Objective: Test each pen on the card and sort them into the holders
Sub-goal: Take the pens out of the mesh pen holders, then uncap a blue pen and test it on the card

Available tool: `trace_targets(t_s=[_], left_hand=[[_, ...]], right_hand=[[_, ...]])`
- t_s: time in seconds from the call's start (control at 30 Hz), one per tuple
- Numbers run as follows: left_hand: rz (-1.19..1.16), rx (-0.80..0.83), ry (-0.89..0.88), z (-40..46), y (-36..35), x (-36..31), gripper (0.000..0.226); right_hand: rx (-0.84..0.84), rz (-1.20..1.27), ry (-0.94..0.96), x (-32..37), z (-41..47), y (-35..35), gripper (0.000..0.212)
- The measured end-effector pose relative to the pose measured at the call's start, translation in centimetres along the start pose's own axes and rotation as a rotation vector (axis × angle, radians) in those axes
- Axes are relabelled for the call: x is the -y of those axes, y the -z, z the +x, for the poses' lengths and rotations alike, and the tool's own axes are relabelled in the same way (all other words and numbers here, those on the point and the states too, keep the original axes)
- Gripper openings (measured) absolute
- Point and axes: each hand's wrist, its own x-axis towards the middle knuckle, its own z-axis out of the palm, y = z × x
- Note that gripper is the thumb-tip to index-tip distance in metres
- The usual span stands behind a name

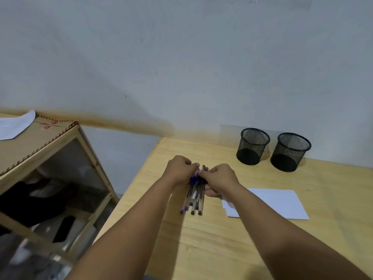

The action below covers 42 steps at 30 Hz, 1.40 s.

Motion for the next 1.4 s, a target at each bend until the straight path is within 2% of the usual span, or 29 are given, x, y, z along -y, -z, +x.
trace_targets(t_s=[0.13, 0.2, 0.23, 0.3, 0.33, 0.47, 0.63, 0.73, 0.87, 1.07, 1.23, 1.33, 1.4], left_hand=[[0.012, -0.008, 0.025, -0.4, 0.4, -0.2, 0.033], [0.006, -0.002, 0.035, -0.6, 0.7, -0.2, 0.016], [0.01, 0.006, 0.039, -0.6, 0.8, 0.0, 0.02], [0.063, 0.0, 0.066, -0.6, 1.0, 0.3, 0.045], [0.092, -0.006, 0.075, -0.6, 1.1, 0.4, 0.045], [0.145, 0.002, 0.116, -1.2, 1.1, 0.6, 0.03], [0.165, -0.05, 0.131, -1.5, 0.8, 0.8, 0.029], [0.112, -0.074, 0.138, -1.7, 1.0, 0.6, 0.015], [-0.075, -0.135, 0.111, -2.3, 1.7, -0.5, 0.003], [-0.406, -0.013, 0.046, -3.7, 2.2, -4.6, 0.02], [-0.609, 0.106, 0.046, -5.2, 0.5, -7.6, 0.022], [-0.59, 0.17, 0.004, -5.1, -0.8, -7.9, 0.04], [-0.472, 0.187, -0.121, -4.8, -1.4, -7.7, 0.046]], right_hand=[[-0.044, -0.122, 0.039, -0.3, 0.0, 0.1, 0.029], [-0.074, -0.235, 0.085, -0.5, 0.1, 0.2, 0.023], [-0.088, -0.292, 0.118, -0.6, 0.2, 0.2, 0.02], [-0.11, -0.391, 0.178, -0.7, 0.3, 0.1, 0.016], [-0.117, -0.411, 0.189, -0.7, 0.3, 0.0, 0.015], [-0.129, -0.414, 0.195, -1.0, 0.4, -0.3, 0.015], [-0.134, -0.392, 0.223, -1.1, 0.2, -0.4, 0.013], [-0.136, -0.346, 0.26, -0.8, -0.2, -0.2, 0.007], [-0.075, -0.171, 0.298, -0.3, -1.7, 0.5, 0.007], [0.092, 0.075, 0.278, 0.1, -4.5, 2.3, 0.023], [0.063, 0.084, 0.332, 0.0, -6.2, 5.1, 0.023], [0.002, -0.008, 0.358, -0.9, -6.4, 7.4, 0.018], [-0.01, -0.079, 0.373, -1.6, -6.5, 9.1, 0.014]])
